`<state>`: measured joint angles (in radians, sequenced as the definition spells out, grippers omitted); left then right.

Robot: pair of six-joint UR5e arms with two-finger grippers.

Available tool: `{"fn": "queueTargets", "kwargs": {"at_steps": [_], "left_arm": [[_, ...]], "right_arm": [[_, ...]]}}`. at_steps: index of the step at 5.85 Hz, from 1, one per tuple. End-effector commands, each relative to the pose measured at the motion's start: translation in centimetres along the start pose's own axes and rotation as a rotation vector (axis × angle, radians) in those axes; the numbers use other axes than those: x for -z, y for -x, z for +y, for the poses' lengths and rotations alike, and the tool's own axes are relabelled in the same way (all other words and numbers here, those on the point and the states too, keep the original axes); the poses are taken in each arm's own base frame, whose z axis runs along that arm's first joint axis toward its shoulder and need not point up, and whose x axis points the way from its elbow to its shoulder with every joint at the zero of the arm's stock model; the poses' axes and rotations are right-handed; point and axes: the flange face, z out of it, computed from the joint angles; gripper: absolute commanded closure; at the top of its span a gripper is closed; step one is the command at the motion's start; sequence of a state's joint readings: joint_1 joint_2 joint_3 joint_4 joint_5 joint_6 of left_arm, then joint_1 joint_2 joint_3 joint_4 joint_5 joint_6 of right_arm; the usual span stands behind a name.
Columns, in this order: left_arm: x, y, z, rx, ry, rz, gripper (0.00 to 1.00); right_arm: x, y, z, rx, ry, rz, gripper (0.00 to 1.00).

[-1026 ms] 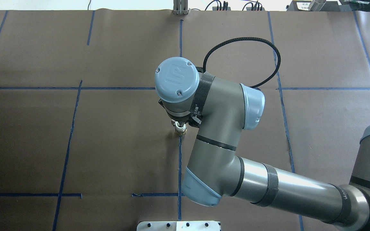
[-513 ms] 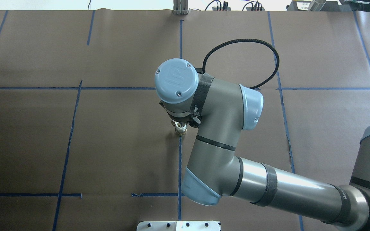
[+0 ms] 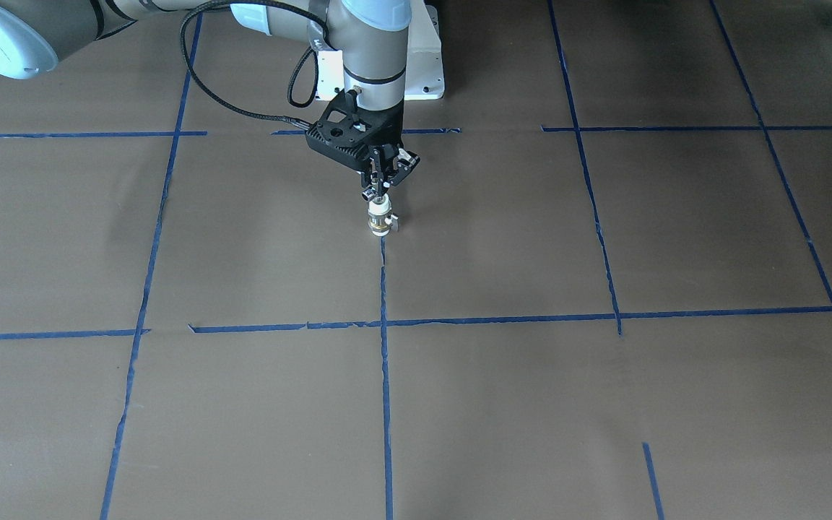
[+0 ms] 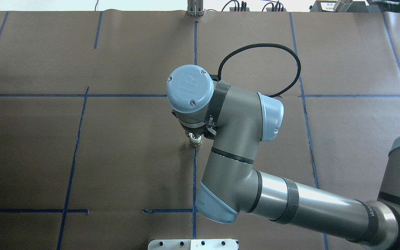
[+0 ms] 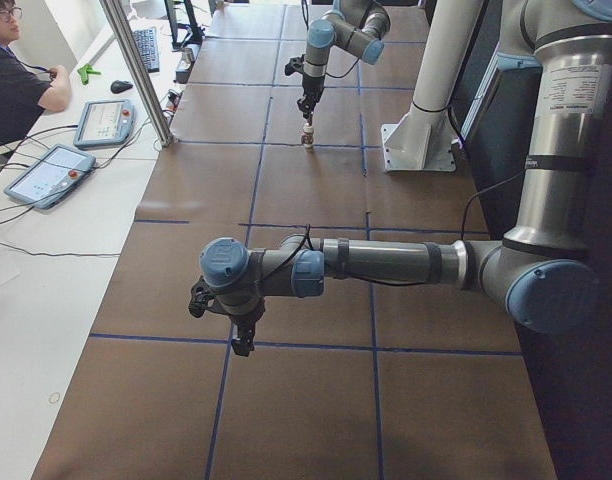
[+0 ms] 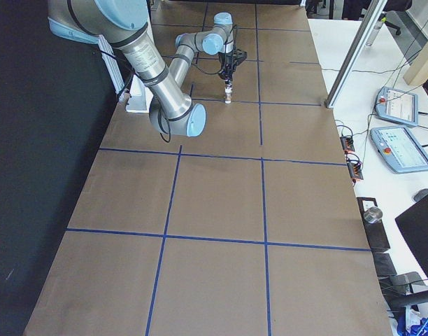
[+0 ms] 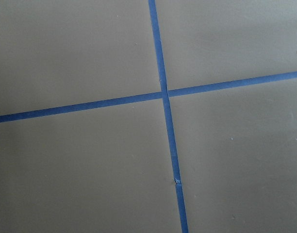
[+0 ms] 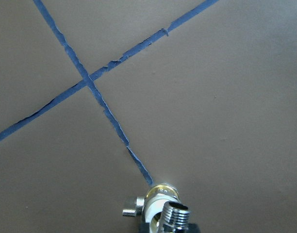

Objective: Assemble PPR valve and pipe with both arms
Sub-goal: 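Lower the valve onto the pipe top and press it down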

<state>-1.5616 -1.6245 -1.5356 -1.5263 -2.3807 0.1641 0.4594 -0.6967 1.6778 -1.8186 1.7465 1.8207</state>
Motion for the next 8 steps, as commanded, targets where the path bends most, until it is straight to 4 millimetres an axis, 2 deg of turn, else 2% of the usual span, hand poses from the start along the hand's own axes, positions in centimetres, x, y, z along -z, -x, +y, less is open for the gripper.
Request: {"fn": "queueTargets", "kwargs": {"at_steps": [1, 3, 4, 5, 7, 8], "left_arm": [[0.0, 0.0, 0.0, -0.001, -0.001, 0.0, 0.0], [0.1, 0.0, 0.0, -0.001, -0.001, 0.0, 0.0], [0.1, 0.0, 0.0, -0.001, -0.001, 0.0, 0.0], [0.1, 0.0, 0.0, -0.001, -0.001, 0.0, 0.0], [-0.1, 0.1, 0.0, 0.001, 0.002, 0.0, 0.0], [-0.3, 0.3, 0.1, 0.003, 0.005, 0.001, 0.0]], "right_arm": [[-1.5, 0.3, -0.2, 0.002, -0.001, 0.002, 1.0], [-1.6, 0.1, -0.2, 0.003, -0.001, 0.004, 1.0], [-1.7, 0.1, -0.2, 0.007, 0.003, 0.007, 0.84], [-1.5, 0.0, -0.1, 0.026, 0.009, 0.006, 0.01], [-1.0, 0.1, -0.5, 0.122, 0.016, 0.003, 0.0], [0.5, 0.1, -5.0, 0.142, 0.069, 0.003, 0.0]]}}
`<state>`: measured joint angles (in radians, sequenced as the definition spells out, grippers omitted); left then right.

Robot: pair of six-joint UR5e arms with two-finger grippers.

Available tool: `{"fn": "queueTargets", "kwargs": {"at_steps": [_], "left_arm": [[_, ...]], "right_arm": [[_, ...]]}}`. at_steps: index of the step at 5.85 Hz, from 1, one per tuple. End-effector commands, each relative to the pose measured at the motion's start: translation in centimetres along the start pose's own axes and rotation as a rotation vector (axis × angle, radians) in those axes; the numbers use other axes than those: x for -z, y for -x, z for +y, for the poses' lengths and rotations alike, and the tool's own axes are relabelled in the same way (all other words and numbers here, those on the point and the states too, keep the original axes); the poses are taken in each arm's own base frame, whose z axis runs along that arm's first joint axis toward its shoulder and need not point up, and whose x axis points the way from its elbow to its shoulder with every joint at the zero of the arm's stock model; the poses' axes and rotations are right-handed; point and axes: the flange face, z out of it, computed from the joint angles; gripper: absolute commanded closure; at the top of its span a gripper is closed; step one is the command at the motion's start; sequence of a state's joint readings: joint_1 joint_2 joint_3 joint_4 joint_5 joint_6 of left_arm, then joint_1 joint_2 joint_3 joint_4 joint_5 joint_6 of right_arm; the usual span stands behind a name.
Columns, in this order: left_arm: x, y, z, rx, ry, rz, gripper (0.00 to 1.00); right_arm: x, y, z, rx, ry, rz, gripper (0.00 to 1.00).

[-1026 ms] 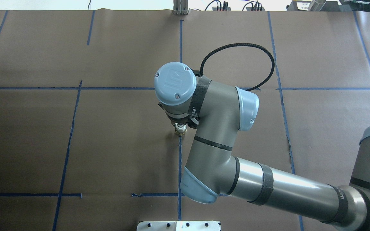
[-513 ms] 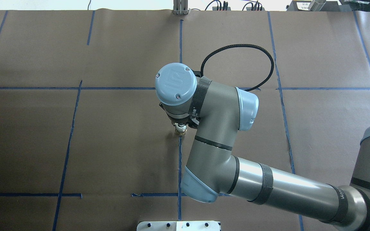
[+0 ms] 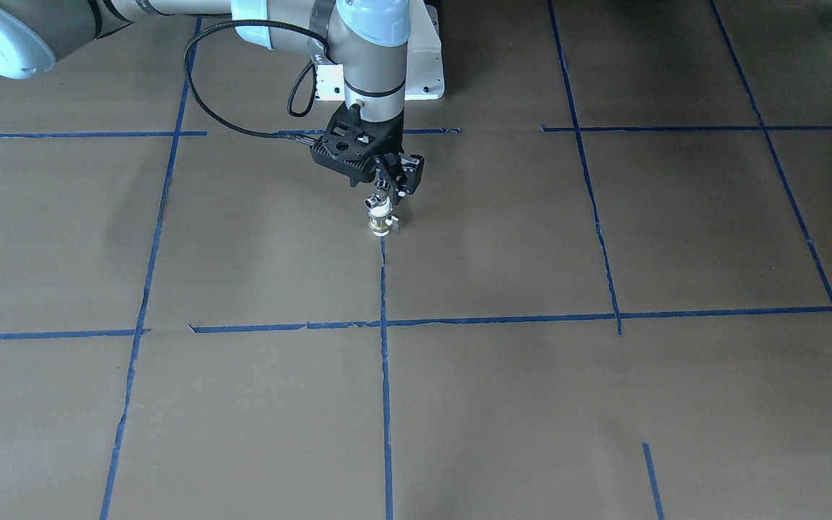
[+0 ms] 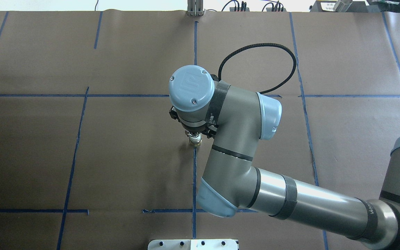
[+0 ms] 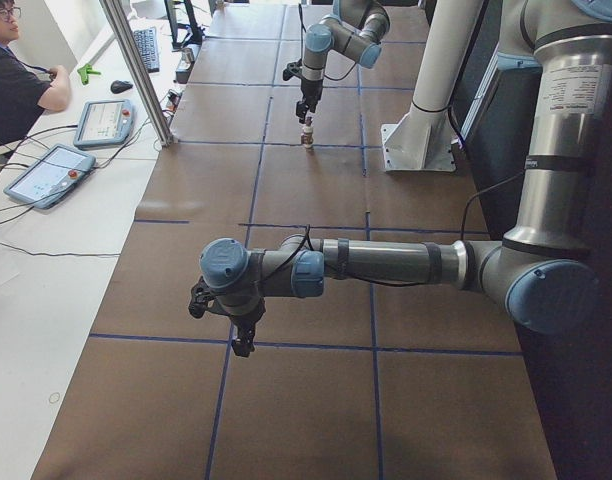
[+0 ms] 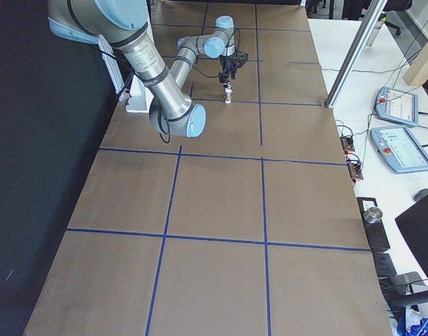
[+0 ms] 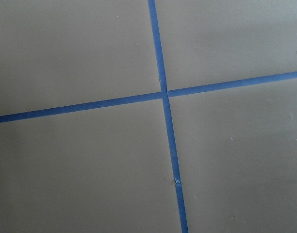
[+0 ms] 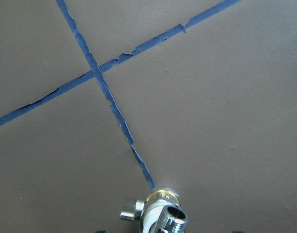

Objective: Assemble PPR valve and pipe with both arms
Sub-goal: 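Open the right gripper and lift it away from the assembly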

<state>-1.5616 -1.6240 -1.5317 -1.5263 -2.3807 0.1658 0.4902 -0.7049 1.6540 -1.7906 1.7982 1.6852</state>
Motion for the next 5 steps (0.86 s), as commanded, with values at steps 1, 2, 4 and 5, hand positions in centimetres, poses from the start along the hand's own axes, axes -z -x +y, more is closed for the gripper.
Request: {"fn": "queueTargets", "kwargs": {"at_steps": [1, 2, 4, 5], "left_arm": [[-0.2, 0.2, 0.2, 0.003, 0.005, -0.001, 0.0], [-0.3, 0.3, 0.3, -0.002, 0.007, 0.0, 0.0], [-0.9, 0.8, 0.8, 0.012, 0.019, 0.0, 0.0], [-0.9, 1.0, 0.9, 0.003, 0.014, -0.011, 0.0]], "right_arm": [[2.5, -2.6, -10.0, 0.107, 0.074, -0.004, 0.0], [3.4, -6.5, -17.5, 0.183, 0.112, -0.004, 0.0], [3.3, -15.8, -30.2, 0.339, 0.11, 0.035, 0.0], [1.7, -22.3, -35.5, 0.419, 0.13, 0.071, 0.0]]}}
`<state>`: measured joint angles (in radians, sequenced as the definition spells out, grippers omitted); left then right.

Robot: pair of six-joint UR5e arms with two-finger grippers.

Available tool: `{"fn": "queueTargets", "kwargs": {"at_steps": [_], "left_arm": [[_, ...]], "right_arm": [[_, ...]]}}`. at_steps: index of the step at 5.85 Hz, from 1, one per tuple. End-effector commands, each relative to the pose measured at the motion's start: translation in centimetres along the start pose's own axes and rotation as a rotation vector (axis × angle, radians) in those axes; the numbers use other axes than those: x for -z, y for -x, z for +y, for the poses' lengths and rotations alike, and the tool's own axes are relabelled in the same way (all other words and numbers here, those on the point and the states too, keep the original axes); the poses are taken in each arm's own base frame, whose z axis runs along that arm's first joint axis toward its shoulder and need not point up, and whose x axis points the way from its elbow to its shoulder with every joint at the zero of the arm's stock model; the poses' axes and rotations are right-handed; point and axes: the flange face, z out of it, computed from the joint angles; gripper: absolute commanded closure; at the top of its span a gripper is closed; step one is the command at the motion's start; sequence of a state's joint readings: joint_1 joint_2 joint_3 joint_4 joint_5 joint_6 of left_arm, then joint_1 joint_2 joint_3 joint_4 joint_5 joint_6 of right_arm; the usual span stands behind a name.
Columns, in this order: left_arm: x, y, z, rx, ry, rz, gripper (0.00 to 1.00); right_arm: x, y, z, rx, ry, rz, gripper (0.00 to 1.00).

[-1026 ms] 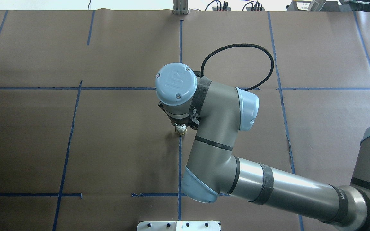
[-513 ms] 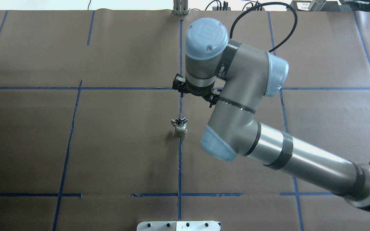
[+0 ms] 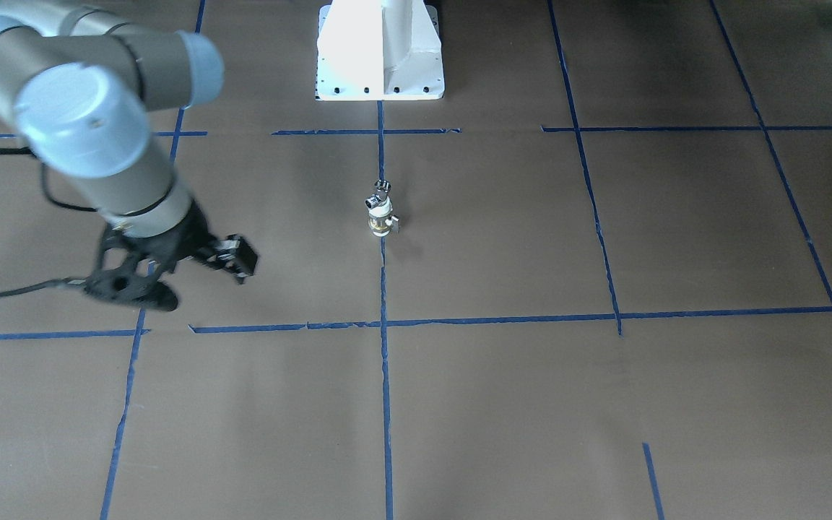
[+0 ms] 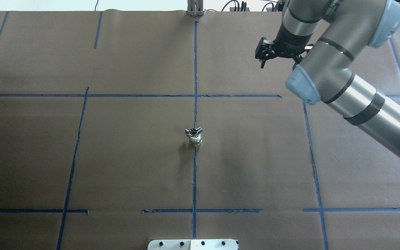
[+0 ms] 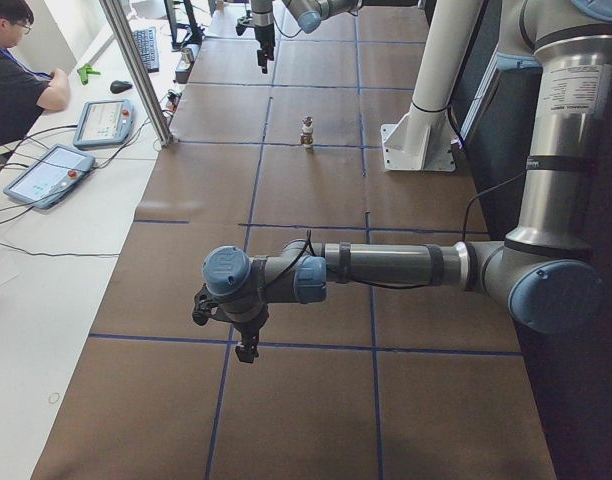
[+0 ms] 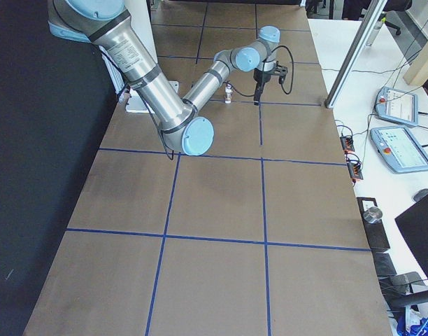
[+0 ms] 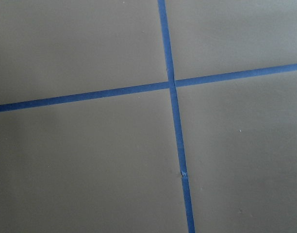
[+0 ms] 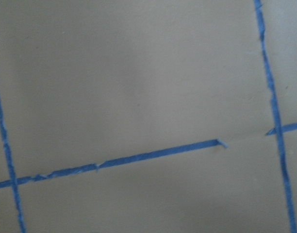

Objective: Assemble PPR valve and pipe with both arms

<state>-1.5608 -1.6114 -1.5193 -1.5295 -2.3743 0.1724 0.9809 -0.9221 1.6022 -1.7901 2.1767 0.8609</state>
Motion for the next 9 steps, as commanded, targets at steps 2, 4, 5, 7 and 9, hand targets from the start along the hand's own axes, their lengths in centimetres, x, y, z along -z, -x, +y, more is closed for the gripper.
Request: {"fn": "queueTargets", "kwargs": {"at_steps": [2, 4, 5, 7, 9], "left_arm": [[-0.1, 0.4, 0.2, 0.001, -0.001, -0.026, 0.0], [0.2, 0.2, 0.2, -0.003, -0.006, -0.03, 0.0], [-0.2, 0.5, 1.0, 0.0, 0.0, -0.031, 0.0], [0.2, 0.0, 0.9, -0.008, -0.006, -0.03, 0.0], [0.1, 0.1, 1.0, -0.006, -0.002, -0.03, 0.0]], "right_arm": [[-2.1, -24.5, -4.1, 0.271, 0.076, 0.045, 0.0], [-4.5, -39.8, 0.0, 0.3, 0.084, 0.017, 0.0], [-5.7, -45.5, 2.9, 0.293, 0.069, -0.001, 0.0], [-5.9, -51.5, 7.5, 0.216, 0.051, -0.021, 0.0], [-4.4, -50.8, 9.9, 0.231, 0.026, -0.023, 0.0]]}}
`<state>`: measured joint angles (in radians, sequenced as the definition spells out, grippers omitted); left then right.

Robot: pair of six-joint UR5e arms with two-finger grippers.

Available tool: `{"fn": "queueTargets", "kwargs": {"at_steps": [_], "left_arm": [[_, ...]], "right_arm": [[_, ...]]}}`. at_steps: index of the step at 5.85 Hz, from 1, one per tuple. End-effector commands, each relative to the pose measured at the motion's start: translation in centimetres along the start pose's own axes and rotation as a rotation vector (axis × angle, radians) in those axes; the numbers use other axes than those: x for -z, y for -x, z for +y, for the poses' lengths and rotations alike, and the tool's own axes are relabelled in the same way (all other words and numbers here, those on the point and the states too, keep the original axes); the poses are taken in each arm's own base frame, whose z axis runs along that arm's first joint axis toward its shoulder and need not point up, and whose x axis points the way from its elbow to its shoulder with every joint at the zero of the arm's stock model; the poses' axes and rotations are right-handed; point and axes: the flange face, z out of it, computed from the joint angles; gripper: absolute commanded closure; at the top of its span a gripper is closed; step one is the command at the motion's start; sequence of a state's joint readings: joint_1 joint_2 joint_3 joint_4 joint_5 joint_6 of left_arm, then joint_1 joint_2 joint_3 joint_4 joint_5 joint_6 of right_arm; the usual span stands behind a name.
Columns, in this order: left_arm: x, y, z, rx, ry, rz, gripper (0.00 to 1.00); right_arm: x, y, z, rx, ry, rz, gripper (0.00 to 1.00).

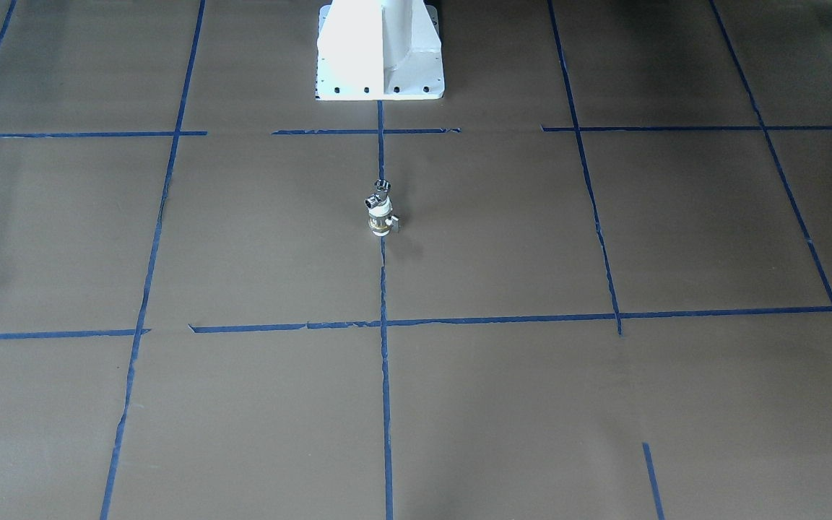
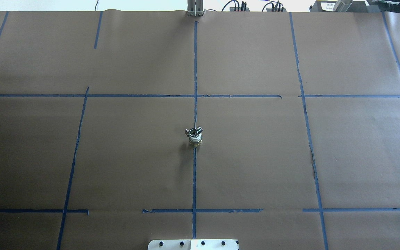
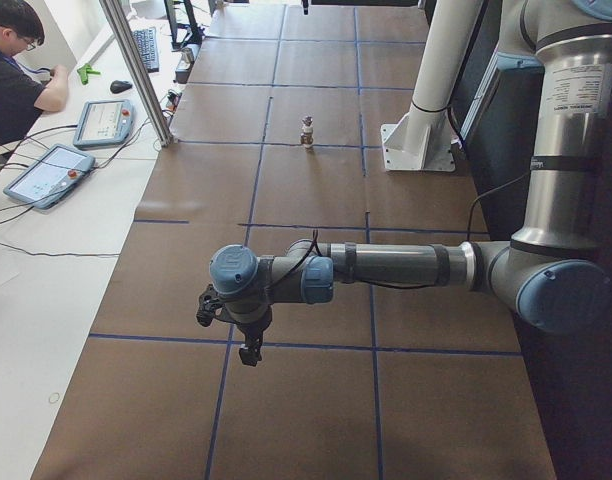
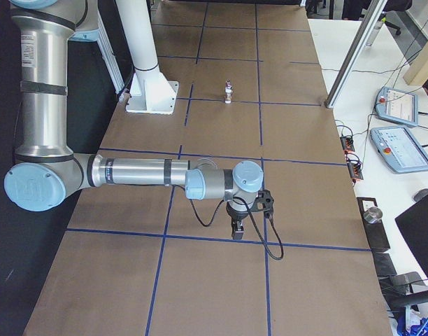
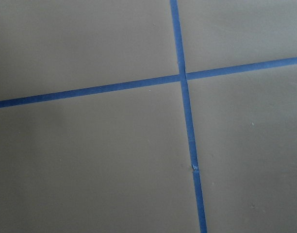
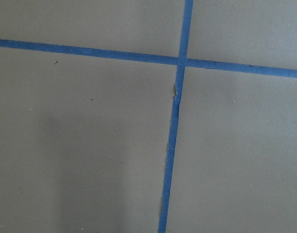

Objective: Assemble PPR valve and pipe with both arms

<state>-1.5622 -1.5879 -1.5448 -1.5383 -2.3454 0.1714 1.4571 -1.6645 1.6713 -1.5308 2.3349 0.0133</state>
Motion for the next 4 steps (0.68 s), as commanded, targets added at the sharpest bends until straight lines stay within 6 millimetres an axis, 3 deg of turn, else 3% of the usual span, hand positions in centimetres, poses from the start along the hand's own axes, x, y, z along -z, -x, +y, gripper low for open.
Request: {"fn": "queueTargets", "kwargs": {"at_steps": [1, 4], "left_arm": [[-0.21, 0.04, 0.04, 0.002, 0.006, 0.002, 0.0], [-0.13, -0.32, -0.17, -0.007, 0.003, 0.0, 0.0]], "right_arm": [[0.41, 0.27, 0.84, -0.001, -0.007, 0.0, 0.0], [0.47, 0.43, 0.81, -0.014, -0.008, 0.0, 0.0]]}}
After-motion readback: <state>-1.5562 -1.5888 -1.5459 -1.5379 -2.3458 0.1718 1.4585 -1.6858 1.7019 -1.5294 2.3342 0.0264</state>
